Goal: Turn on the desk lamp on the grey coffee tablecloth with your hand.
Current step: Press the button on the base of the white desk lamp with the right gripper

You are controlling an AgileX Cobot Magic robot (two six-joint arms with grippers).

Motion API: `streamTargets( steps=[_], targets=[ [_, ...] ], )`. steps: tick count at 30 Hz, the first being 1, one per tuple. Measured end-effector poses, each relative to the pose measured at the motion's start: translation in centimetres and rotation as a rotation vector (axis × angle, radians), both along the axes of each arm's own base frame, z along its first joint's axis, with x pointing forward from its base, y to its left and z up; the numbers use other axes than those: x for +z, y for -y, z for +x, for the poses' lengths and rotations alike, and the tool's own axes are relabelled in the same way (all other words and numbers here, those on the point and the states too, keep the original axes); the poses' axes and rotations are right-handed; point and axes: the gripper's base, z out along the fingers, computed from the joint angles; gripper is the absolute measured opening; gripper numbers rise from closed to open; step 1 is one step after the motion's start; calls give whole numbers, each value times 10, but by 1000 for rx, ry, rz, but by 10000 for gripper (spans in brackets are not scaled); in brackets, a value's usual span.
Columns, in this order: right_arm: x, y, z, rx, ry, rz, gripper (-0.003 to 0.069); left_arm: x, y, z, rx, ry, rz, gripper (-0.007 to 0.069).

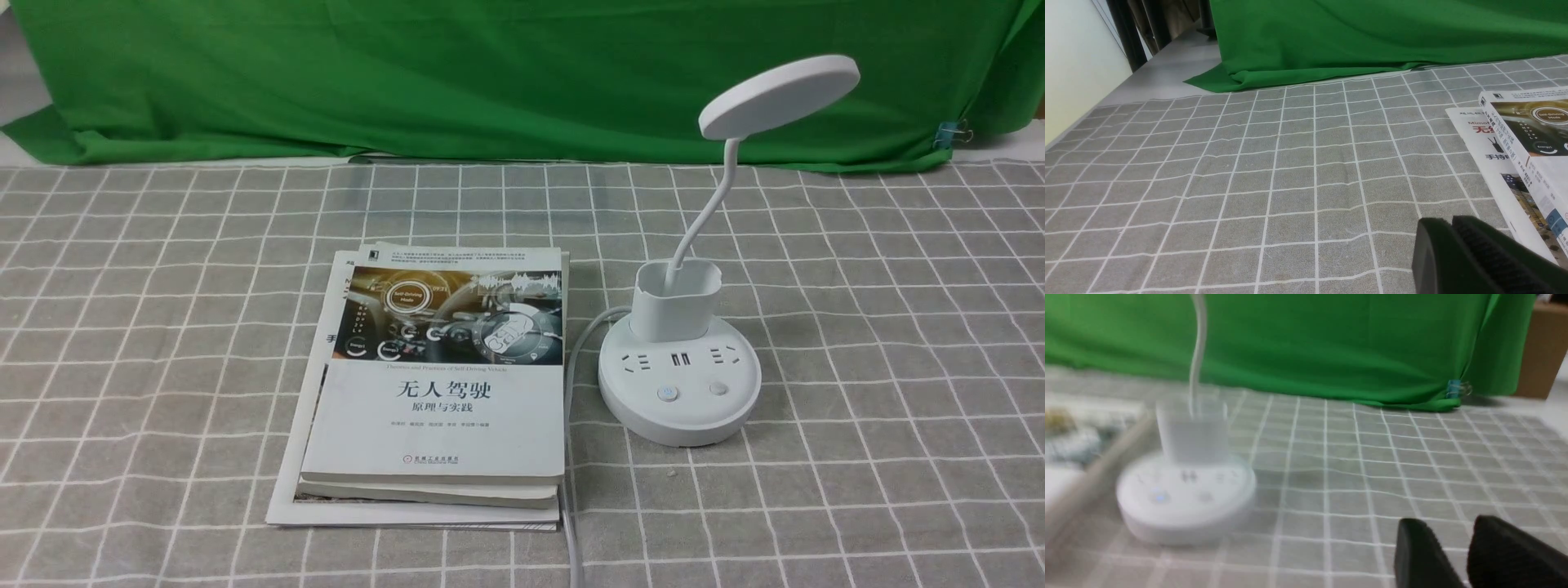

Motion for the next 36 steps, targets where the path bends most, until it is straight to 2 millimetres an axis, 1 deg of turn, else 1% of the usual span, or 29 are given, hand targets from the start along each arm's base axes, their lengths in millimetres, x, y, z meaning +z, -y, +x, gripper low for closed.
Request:
streamTargets(
  steps=[3,4,5,8,9,11,13,16,18,19,20,22,23,24,25,26,27,30,31,32,34,35,36],
  targets=[
    [5,1,0,-21,25,261,242,0,0,0,0,0,0,19],
    [5,1,0,-22,29,276,242,0,0,0,0,0,0,19],
    [9,1,0,-27,67,390,242,0,0,0,0,0,0,19],
    [16,3,0,-24,129,546,242,0,0,0,0,0,0,19],
    [17,3,0,-24,135,547,242,0,0,0,0,0,0,19],
    [23,4,-1,-16,198,602,235,0,0,0,0,0,0,19],
    [24,4,-1,-10,207,618,206,0,0,0,0,0,0,19],
    [29,1,0,6,137,577,123,0,0,0,0,0,0,19],
    [45,-3,4,36,24,464,52,0,0,0,0,0,0,19],
    [56,-6,7,55,-36,404,41,0,0,0,0,0,0,19],
    [61,-7,9,60,-48,392,39,0,0,0,0,0,0,19],
    [81,-15,22,113,-233,250,32,0,0,0,0,0,0,19],
    [85,-17,26,123,-285,220,32,0,0,0,0,0,0,19],
    [95,-23,42,142,-423,140,32,0,0,0,0,0,0,19],
    [93,-23,44,142,-451,129,32,0,0,0,0,0,0,19],
    [92,-29,66,151,-606,47,32,0,0,0,0,0,0,19],
    [89,-31,78,153,-681,14,32,0,0,0,0,0,0,19],
    [80,-41,112,173,-822,-52,31,0,0,0,0,0,0,19],
    [80,-42,114,176,-829,-56,31,0,0,0,0,0,0,19],
    [73,-51,133,201,-877,-84,31,0,0,0,0,0,-1,19],
    [64,-70,153,255,-923,-129,31,0,0,0,0,0,0,19],
    [62,-74,156,266,-932,-138,31,0,0,0,0,0,0,19],
    [57,-86,167,299,-956,-165,31,0,0,0,0,0,0,19]
  ],
)
